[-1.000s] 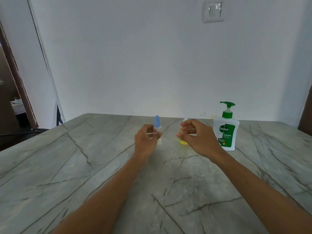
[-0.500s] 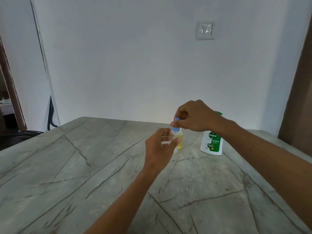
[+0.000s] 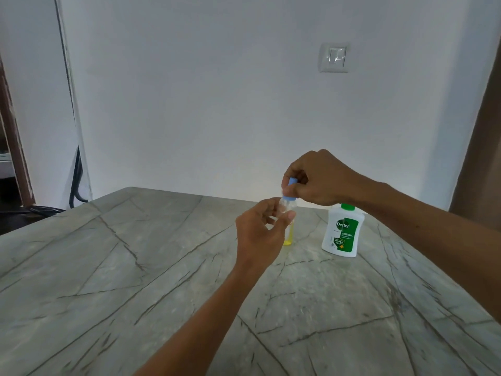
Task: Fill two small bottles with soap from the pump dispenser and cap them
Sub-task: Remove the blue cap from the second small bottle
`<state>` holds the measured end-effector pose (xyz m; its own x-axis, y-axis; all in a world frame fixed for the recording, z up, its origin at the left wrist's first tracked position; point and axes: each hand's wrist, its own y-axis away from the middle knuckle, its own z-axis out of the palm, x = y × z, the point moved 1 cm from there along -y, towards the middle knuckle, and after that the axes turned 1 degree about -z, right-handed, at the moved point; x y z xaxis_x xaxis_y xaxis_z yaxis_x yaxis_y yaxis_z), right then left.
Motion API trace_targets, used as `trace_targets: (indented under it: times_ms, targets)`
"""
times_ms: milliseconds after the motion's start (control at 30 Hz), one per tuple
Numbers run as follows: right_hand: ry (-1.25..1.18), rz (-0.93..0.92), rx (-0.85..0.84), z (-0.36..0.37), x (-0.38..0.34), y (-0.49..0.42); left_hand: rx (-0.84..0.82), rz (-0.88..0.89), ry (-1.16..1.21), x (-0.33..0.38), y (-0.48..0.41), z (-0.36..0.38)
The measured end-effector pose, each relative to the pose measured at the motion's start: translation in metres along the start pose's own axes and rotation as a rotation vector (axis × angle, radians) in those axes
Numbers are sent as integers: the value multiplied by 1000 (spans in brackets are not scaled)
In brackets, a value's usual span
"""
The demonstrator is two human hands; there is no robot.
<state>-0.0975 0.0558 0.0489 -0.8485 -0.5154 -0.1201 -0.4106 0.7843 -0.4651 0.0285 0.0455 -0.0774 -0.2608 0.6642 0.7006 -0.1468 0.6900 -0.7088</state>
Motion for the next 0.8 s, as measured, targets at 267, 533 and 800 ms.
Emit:
trace_targets:
  times_ms: [267, 533, 800]
  targets:
    - [-82, -63, -275, -10, 6, 0, -54, -17, -9, -6, 4, -1]
    - [162, -90, -403, -13, -3, -10, -80, -39, 13, -7, 6, 0]
    - [242, -117, -356, -16, -7, -17, -58, -82, 37, -8, 5, -1]
